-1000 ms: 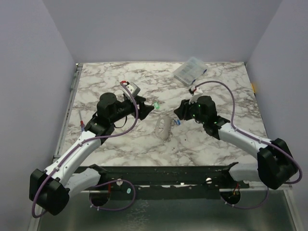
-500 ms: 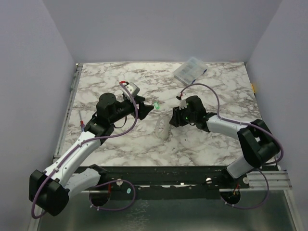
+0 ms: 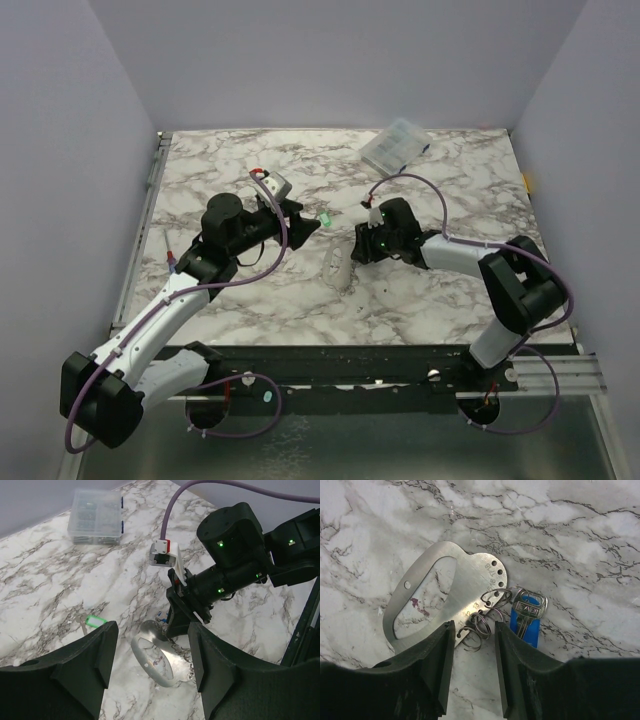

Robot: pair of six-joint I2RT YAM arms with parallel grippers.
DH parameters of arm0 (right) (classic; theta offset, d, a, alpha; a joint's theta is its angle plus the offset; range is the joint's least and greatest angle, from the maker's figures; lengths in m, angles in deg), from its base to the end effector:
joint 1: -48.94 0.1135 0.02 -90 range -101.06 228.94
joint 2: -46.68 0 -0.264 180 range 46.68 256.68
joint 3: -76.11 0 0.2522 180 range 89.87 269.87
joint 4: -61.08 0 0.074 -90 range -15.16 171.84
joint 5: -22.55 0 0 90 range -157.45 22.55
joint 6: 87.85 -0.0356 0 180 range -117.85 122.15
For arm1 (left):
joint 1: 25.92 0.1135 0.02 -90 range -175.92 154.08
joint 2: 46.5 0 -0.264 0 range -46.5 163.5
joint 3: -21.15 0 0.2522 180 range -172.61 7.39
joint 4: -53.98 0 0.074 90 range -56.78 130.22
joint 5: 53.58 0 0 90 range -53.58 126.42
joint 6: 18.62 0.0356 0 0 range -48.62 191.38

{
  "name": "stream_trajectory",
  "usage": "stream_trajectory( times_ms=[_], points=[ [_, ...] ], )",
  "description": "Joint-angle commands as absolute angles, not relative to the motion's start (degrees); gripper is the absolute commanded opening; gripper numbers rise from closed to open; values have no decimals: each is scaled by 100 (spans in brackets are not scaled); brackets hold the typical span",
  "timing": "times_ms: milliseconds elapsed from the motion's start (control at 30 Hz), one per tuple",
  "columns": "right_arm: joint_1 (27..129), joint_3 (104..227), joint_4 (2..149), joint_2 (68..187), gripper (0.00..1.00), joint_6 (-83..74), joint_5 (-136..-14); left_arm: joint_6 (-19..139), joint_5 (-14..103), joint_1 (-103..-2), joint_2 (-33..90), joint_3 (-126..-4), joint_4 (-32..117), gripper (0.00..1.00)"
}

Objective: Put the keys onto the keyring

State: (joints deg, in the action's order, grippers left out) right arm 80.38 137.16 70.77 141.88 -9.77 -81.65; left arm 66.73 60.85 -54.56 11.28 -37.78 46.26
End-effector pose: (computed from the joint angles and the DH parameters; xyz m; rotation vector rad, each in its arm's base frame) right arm 0.2778 0.1801 0.1597 -0.5324 2.3437 0.6556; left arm 0.2010 -0.1266 0.3297 0.6769 1.6011 -0.7898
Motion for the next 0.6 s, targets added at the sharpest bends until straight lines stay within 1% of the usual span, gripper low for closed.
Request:
stream_trajectory(
  times_ms=[0,300,433,567],
  points=[
    [8005,13897,7082,14365,44,-910,-8013,6732,6156,-5504,1140,-3735,4601,65],
    [7929,13879,7025,14446,38,-959,-7985,6718,6152,-5512,1177,-3737,4601,65],
    [7923,13883,6966,14514,34,-968,-8008,6716,6165,-5510,1193,-3738,4597,65],
    [7915,13883,6957,14508,34,-957,-7977,6709,6174,-5512,1195,-3742,4600,65]
  ],
)
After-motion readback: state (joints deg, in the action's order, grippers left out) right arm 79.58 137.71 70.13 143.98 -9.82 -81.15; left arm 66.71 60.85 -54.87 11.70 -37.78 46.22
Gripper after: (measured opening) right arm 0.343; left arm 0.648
